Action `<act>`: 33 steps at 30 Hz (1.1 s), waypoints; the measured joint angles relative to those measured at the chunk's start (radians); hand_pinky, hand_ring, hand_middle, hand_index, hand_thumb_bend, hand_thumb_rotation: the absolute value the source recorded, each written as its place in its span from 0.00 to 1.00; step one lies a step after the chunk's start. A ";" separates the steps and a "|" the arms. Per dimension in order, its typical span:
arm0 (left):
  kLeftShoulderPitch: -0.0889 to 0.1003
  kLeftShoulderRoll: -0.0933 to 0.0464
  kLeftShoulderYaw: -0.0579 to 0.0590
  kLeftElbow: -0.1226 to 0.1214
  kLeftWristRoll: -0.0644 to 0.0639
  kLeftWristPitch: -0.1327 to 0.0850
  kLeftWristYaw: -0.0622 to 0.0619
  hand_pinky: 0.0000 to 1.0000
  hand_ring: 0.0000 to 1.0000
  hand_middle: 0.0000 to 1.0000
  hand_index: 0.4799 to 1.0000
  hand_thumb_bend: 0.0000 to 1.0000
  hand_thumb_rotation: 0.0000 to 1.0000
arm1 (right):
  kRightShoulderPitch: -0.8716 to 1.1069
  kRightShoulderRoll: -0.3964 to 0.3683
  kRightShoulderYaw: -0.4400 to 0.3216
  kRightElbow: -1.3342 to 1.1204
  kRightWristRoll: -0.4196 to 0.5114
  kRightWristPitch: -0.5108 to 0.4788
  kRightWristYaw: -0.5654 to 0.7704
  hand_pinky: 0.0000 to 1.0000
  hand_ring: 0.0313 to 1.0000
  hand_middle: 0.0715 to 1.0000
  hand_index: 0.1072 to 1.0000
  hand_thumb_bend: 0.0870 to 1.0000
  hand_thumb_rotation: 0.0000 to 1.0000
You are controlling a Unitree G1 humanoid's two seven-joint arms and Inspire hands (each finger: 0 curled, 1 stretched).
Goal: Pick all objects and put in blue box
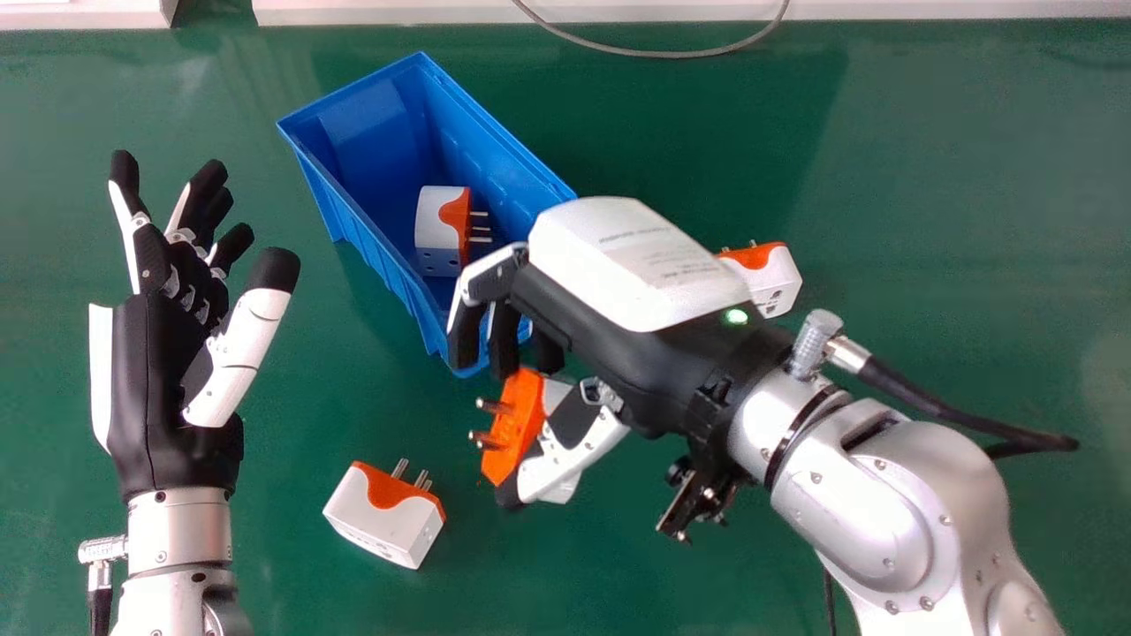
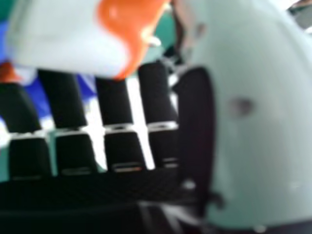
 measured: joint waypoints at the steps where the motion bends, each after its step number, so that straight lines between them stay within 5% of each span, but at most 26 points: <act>1: -0.004 0.000 0.000 0.001 0.001 0.000 0.000 0.90 0.94 0.92 0.84 0.84 0.54 | -0.002 0.010 -0.012 0.001 0.005 -0.008 -0.028 0.23 0.38 0.45 0.46 0.46 0.00; 15: -0.029 0.000 0.004 0.020 0.015 -0.009 0.007 0.89 0.94 0.92 0.83 0.85 0.56 | -0.281 0.056 -0.085 0.424 0.096 -0.155 -0.398 0.25 0.36 0.43 0.47 0.46 0.00; 20: -0.028 0.000 0.004 0.020 0.028 -0.014 0.023 0.89 0.94 0.92 0.83 0.85 0.57 | -0.332 0.057 -0.073 0.480 0.096 -0.166 -0.435 0.25 0.36 0.42 0.46 0.47 0.00; 33: -0.022 0.000 0.003 0.019 0.020 -0.014 0.015 0.89 0.94 0.92 0.83 0.85 0.55 | -0.305 0.056 -0.037 0.470 0.102 -0.145 -0.402 0.24 0.36 0.42 0.47 0.46 0.00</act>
